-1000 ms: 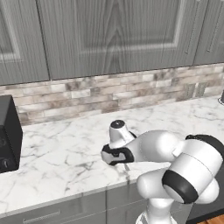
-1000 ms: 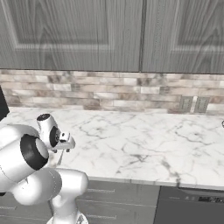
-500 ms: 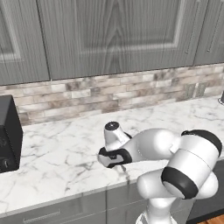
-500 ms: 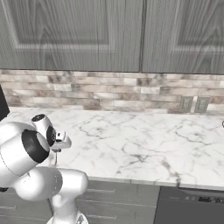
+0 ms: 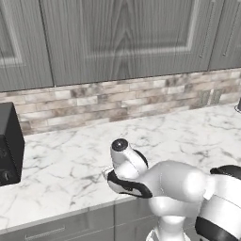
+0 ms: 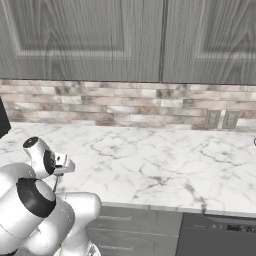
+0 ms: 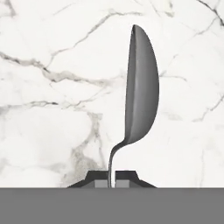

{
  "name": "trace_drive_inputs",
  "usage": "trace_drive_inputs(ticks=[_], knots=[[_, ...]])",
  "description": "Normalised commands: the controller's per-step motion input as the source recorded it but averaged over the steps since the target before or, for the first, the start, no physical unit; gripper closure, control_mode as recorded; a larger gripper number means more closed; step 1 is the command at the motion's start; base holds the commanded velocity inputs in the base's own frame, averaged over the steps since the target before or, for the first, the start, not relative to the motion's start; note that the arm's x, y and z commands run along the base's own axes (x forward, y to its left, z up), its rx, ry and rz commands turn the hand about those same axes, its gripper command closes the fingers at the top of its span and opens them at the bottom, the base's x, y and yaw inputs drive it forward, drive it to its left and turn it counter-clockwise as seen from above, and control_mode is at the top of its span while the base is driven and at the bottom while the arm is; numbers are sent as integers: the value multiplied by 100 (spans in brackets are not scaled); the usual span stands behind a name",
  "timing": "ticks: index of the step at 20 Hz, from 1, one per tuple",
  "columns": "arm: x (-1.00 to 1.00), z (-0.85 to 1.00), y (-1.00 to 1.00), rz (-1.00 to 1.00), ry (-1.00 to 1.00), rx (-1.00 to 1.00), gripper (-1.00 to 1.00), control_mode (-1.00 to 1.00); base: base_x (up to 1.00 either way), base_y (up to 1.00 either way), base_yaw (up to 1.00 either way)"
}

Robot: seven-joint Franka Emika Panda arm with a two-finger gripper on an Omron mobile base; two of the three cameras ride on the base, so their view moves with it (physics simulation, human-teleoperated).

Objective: Take the fork and place it on the left side of the plate. Then take the spoon and place it on the right side of the plate. Make sure they're directly next to the plate.

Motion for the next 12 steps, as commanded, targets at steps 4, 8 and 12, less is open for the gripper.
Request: trace_drive_inputs(ticks=[4,8,12], knots=[[-70,75,-24,0,-15,10,100,-100,0,0,0],[-71,94,-36,0,-10,11,100,-100,0,0,0],[-68,92,-53,0,-4,12,100,-100,0,0,0]])
